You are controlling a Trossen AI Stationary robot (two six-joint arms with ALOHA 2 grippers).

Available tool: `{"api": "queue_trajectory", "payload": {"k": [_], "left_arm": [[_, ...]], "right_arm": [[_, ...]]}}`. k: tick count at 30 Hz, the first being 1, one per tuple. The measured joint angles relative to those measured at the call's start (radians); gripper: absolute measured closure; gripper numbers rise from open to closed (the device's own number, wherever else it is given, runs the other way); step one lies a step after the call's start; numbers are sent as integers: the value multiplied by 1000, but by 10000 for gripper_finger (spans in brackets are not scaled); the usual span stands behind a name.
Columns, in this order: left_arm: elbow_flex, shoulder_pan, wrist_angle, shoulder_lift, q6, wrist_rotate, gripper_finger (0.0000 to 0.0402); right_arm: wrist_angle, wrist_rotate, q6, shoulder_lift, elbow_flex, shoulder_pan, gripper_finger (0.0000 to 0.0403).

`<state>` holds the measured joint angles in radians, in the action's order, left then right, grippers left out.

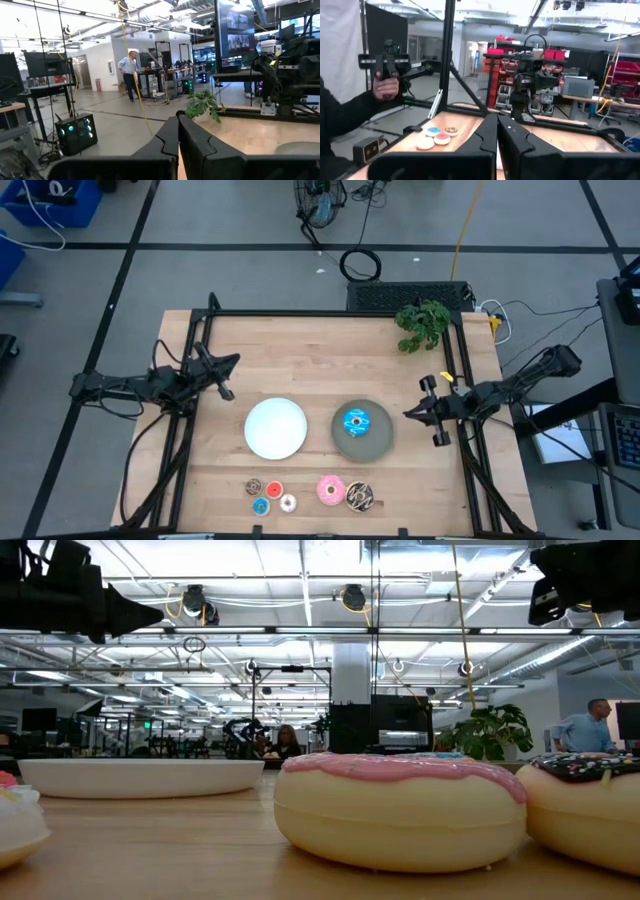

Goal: Pick & Place donuts
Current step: Put the big black donut into the gray plate

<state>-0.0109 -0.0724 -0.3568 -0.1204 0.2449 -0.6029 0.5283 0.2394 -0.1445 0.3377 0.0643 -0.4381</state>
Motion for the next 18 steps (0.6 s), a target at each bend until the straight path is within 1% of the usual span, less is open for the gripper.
{"api": "queue_trajectory", "payload": {"k": [2,4,8,11,13,17,18], "left_arm": [[0,0,26,0,-13,0,382],[0,0,59,0,-21,0,382],[0,0,120,0,9,1,382],[0,0,150,0,27,45,382],[0,0,168,0,41,132,382],[0,-1,170,0,62,397,383],[0,-2,169,0,64,449,383]], "right_arm": [[-34,-8,0,-36,0,0,403],[-80,-38,2,-78,-1,0,403],[-173,-70,18,-161,-1,-2,403],[-266,-87,46,-217,-1,-2,403],[-319,-86,69,-250,-1,-2,403],[-358,-85,96,-290,-2,-2,403],[-357,-85,98,-296,-2,-2,403]]}}
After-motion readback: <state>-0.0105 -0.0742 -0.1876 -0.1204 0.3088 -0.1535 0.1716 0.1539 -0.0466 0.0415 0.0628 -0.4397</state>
